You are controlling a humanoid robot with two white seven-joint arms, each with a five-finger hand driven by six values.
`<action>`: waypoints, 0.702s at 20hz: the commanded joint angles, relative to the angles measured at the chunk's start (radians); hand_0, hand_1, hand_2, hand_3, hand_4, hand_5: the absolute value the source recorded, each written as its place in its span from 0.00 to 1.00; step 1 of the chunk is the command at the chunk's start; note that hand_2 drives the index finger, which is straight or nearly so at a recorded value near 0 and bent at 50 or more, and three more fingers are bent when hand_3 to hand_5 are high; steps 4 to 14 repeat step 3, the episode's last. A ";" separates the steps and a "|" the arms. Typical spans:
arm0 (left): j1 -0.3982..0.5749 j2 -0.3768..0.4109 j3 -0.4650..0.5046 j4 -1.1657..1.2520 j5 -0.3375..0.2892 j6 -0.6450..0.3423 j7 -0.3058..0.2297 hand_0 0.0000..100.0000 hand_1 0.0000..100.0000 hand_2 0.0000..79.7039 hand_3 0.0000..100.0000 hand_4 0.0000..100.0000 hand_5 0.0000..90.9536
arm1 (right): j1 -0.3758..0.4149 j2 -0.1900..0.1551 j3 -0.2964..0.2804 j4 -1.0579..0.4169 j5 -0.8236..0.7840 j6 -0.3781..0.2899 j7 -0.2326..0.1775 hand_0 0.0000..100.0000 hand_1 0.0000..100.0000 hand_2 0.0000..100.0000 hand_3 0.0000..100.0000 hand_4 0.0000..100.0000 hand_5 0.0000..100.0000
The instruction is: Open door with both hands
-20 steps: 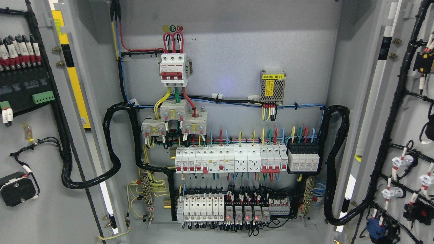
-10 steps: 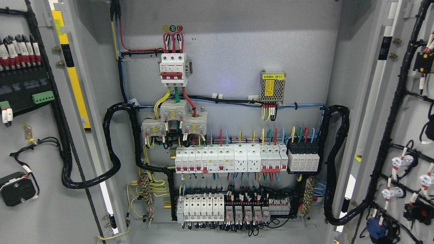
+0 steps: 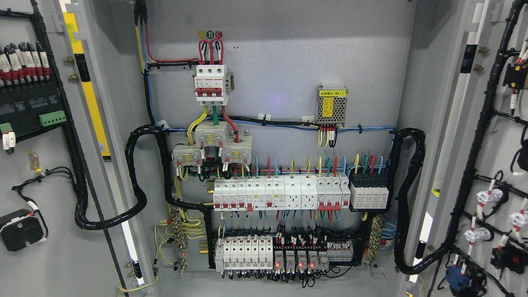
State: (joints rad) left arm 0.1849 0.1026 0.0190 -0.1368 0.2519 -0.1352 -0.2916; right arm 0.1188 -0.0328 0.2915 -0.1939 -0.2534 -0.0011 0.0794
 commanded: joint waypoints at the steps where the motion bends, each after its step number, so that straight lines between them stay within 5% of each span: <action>1: -0.004 0.003 -0.019 0.014 -0.006 -0.001 0.000 0.29 0.19 0.00 0.00 0.00 0.00 | -0.010 -0.009 0.000 0.034 0.000 0.000 0.002 0.21 0.11 0.00 0.00 0.00 0.00; 14: -0.004 0.003 -0.019 0.014 -0.005 -0.003 0.000 0.30 0.19 0.00 0.00 0.00 0.00 | -0.018 -0.009 -0.009 0.033 0.000 0.000 0.002 0.21 0.11 0.00 0.00 0.00 0.00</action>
